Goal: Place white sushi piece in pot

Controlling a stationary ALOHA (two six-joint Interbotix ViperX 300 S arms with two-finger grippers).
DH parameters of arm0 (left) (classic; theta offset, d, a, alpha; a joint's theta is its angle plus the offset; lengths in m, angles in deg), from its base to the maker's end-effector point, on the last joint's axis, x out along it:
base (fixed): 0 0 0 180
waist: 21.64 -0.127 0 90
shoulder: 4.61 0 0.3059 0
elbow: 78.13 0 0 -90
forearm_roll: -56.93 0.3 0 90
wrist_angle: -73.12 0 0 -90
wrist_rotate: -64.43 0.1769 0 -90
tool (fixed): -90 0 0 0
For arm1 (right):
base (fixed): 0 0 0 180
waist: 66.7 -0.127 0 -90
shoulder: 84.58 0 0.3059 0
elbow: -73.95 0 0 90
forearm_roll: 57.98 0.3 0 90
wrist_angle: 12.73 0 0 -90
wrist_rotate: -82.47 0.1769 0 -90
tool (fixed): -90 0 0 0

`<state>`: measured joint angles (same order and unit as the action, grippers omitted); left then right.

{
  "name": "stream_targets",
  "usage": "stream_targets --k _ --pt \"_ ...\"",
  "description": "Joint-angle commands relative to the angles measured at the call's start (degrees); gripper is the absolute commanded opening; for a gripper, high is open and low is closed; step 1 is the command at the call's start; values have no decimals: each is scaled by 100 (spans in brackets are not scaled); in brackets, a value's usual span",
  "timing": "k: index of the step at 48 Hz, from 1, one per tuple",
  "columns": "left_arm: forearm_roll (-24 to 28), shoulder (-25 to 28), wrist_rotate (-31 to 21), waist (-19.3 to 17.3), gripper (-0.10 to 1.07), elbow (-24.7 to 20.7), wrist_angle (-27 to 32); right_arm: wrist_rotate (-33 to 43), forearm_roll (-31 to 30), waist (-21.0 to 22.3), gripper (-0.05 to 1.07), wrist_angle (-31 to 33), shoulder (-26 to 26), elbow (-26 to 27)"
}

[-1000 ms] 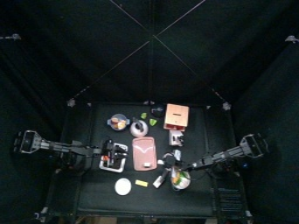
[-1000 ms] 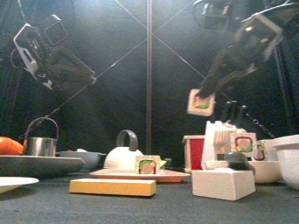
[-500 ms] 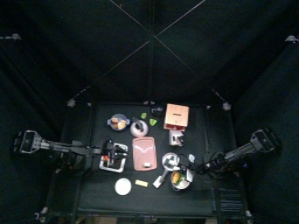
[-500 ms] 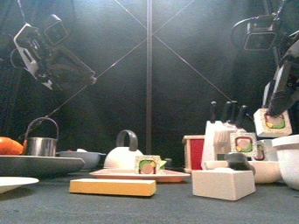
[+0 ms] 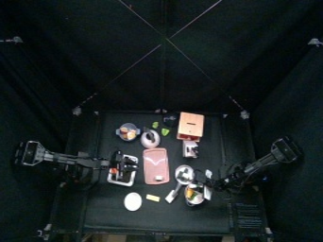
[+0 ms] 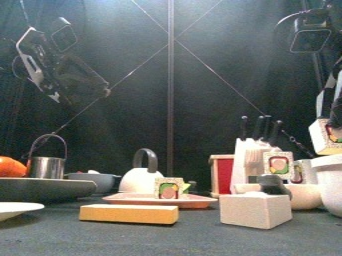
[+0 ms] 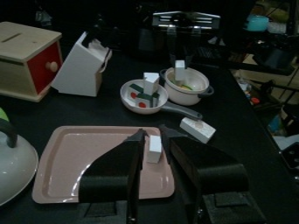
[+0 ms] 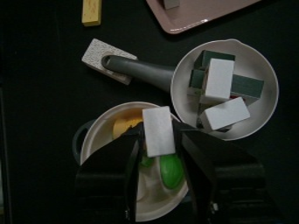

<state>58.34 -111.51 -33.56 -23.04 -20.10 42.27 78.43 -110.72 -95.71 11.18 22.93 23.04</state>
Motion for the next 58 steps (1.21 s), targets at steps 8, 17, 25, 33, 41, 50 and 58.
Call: stream_targets --k 8,17,25,33,41,50,58 --pt "-9 -9 9 18 66 -114 -18 0 -88 -9 85 9 79 105" --pt "-9 0 9 18 66 -114 -18 -9 -88 18 85 9 62 105" --pt "-9 0 9 9 66 -114 -18 -18 -114 70 85 9 62 132" --pt "-9 0 9 18 66 -105 -18 -9 -149 114 85 9 53 141" --pt "-9 9 9 18 66 -114 -18 -18 -149 141 85 9 44 158" --pt "-9 0 9 18 66 -114 -18 -18 -334 246 85 -26 -9 255" --pt "-9 0 18 9 66 -123 -18 -18 -888 448 85 -158 -237 554"
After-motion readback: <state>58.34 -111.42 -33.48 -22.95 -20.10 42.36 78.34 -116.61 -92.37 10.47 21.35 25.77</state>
